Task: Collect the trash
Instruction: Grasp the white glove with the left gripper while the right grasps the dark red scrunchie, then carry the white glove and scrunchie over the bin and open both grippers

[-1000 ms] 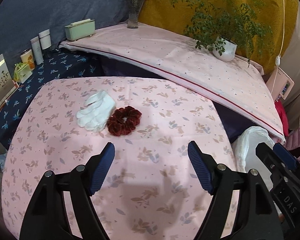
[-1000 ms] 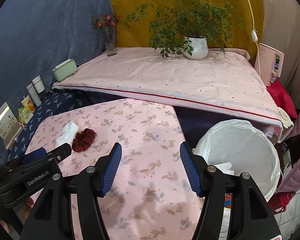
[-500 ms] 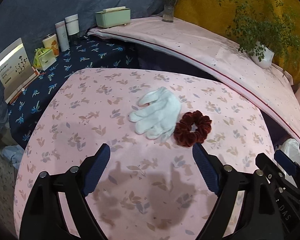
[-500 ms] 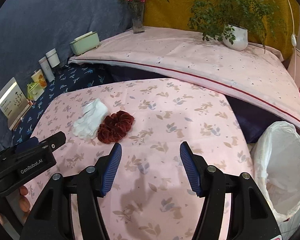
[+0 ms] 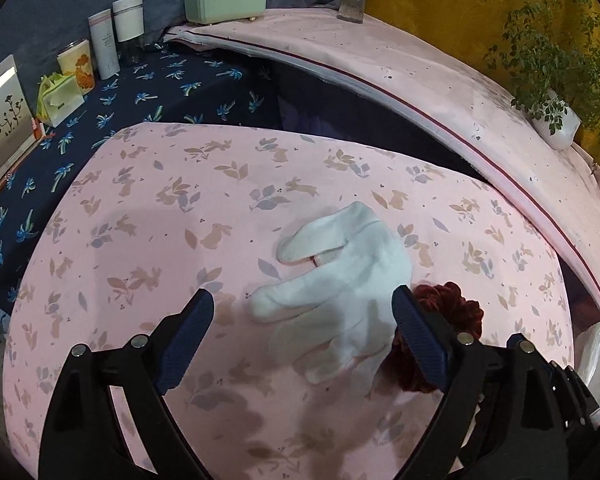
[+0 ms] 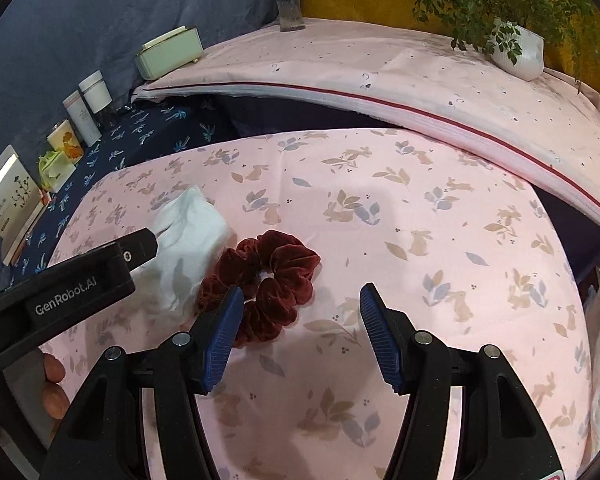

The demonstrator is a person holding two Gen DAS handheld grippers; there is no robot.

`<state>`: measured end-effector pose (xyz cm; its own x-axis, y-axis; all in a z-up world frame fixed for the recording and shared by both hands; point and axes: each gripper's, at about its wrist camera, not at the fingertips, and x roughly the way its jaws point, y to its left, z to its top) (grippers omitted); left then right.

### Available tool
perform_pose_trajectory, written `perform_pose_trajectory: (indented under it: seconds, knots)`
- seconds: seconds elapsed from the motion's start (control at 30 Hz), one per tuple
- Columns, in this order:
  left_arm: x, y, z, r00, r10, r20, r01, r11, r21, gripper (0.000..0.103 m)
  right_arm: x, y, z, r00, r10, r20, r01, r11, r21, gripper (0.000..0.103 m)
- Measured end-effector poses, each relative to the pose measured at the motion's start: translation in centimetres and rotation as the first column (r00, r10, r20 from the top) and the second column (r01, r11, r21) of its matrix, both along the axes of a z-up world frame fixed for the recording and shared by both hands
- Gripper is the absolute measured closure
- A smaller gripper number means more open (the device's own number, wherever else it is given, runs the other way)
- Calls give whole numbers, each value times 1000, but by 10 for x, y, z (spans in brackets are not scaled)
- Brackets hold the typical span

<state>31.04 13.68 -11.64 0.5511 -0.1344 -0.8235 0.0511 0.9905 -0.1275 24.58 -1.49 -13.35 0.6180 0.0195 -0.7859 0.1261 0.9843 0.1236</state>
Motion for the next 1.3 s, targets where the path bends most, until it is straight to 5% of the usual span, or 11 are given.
perform_pose_trajectory:
  seconds: [0.17, 0.33, 0.57, 0.67, 0.97, 1.3]
  knots:
    - [17, -7, -20, 999, -7, -31, 6, 1000, -10, 17, 14, 0, -17, 1000, -3, -21, 3, 1000, 17, 47]
    - [18, -13, -31, 999, -25, -41, 24, 1000, -21, 26, 16, 0, -27, 1000, 11, -15, -11, 1000, 12, 66]
    - [-2, -25, -29, 996, -83, -35, 82, 997, -10, 75, -1, -6, -28, 1000, 26, -9, -26, 999, 20, 83]
    - [-15, -29, -28, 995, -95, -40, 94, 995, -18, 85, -16, -14, -27, 1000, 9, -16, -9, 999, 37, 84]
    - [-76, -66, -6, 986, -161, -45, 158, 986, -59, 88, -77, -54, -16, 998, -63, -27, 65, 996, 61, 86]
    - [-143, -140, 55, 963, -264, 50, 267, 961, -66, 88, -154, -121, 42, 982, -167, 88, 163, 985, 57, 87]
